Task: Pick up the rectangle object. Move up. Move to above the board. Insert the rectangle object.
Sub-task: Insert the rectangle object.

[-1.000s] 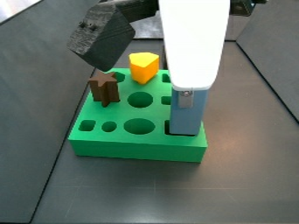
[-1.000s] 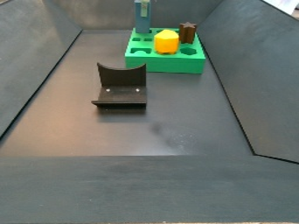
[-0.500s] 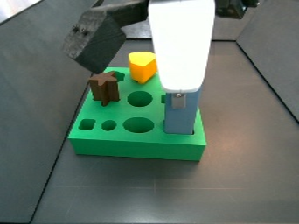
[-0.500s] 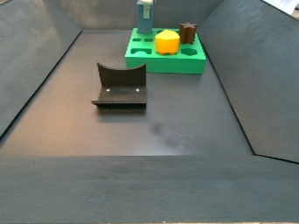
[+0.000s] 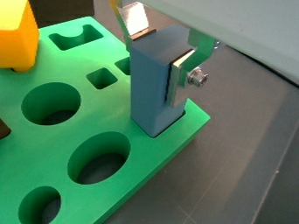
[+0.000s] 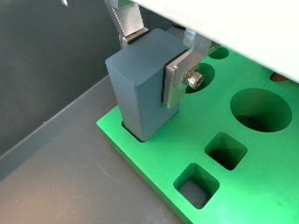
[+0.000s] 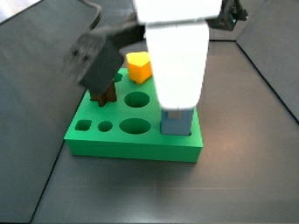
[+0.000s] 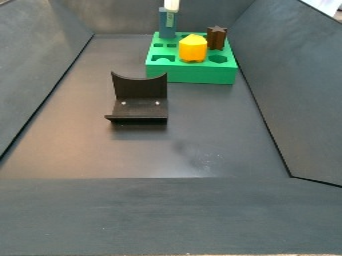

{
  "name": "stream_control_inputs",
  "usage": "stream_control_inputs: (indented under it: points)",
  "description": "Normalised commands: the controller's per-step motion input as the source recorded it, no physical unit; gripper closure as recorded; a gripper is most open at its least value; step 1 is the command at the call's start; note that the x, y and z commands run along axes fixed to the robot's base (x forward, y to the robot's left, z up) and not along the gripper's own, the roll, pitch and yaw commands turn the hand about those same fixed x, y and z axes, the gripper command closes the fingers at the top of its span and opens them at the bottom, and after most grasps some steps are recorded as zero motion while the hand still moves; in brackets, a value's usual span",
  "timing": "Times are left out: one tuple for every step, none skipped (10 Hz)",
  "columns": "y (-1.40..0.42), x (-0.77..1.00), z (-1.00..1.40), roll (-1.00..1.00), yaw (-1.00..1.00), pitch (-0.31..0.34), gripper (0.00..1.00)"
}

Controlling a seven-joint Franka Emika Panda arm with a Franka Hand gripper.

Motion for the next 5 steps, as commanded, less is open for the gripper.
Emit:
stream_control_inputs:
  points:
    - [-0.22,0.00,-0.46,0.44,0.06,-0.019,1.00]
    - [-0.23,0.00,-0.43,0.46,0.05,-0.020,1.00]
    - [-0.23,0.01,-0.55,0.38,0.07,-0.043,1.00]
    - [-0.17,0.06,-0.56,0.36,0.12,-0.059,1.00]
    - [-0.05,0.11,-0.64,0.20,0.15,-0.076,1.00]
